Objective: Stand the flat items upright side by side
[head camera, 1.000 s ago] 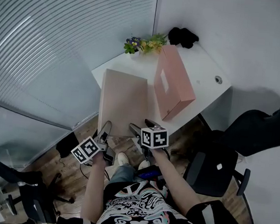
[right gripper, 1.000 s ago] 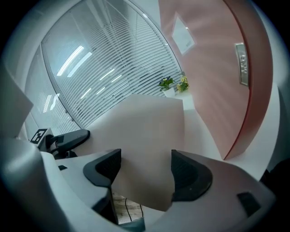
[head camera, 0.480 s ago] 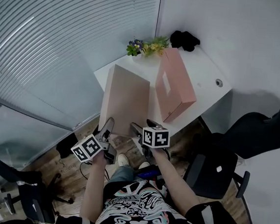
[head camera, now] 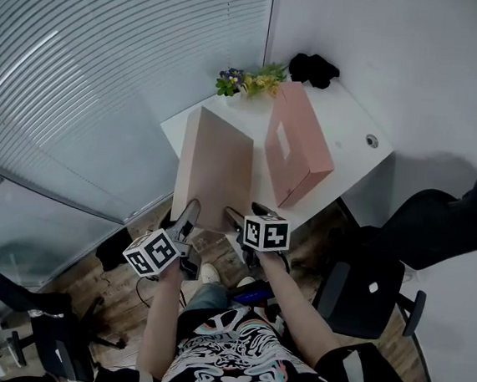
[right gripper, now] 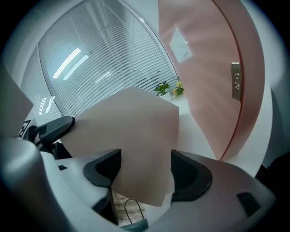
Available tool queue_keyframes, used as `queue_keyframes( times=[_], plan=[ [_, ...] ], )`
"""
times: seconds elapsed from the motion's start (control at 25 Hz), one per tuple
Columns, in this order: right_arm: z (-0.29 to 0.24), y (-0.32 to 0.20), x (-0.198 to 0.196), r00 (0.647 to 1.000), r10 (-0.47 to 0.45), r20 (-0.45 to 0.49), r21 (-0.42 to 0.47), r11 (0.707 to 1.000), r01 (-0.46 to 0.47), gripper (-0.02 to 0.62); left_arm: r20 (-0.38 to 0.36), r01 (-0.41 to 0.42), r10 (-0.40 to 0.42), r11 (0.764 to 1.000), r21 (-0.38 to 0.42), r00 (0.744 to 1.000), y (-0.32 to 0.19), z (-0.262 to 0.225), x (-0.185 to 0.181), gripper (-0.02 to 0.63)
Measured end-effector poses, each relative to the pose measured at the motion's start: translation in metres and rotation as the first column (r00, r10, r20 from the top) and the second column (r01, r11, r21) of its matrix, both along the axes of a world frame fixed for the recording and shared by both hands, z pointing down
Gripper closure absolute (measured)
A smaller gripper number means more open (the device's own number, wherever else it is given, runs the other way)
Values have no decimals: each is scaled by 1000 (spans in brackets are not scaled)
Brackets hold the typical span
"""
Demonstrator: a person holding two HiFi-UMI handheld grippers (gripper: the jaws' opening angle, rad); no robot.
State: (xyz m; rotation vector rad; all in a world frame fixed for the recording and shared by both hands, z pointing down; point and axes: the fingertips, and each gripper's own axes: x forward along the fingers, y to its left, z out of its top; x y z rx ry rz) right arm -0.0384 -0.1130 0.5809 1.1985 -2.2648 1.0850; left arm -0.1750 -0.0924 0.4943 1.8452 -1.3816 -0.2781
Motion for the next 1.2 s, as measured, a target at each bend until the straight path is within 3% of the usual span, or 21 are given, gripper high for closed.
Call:
queue_keyframes(
  times=[0.24,0.56,0.84,1.04,1.12,1.2],
  plan=[
    [-4,1,2,1000,8,-15,13,1000,-8,261,29,-39,38,999,28,999,2,-12,10,295],
    [-6,0,8,999,25,-26,28,999,-24,268,10,-71,71,996,54,997,7,-25,24,279],
    [-11,-7,14,996,59,-62,67,996,-54,337,11,-116,115,990,81,993,10,-35,40,272],
    [-11,-10,19,995,67,-69,64,996,-62,343,-55,-135,141,985,106,988,11,-43,47,276],
    [-10,-10,19,995,62,-73,60,997,-57,345,-110,-135,149,983,127,983,11,-50,51,326],
    [-9,-9,17,995,55,-79,56,997,-50,337,-117,-147,164,978,146,979,11,-55,57,345]
  ],
)
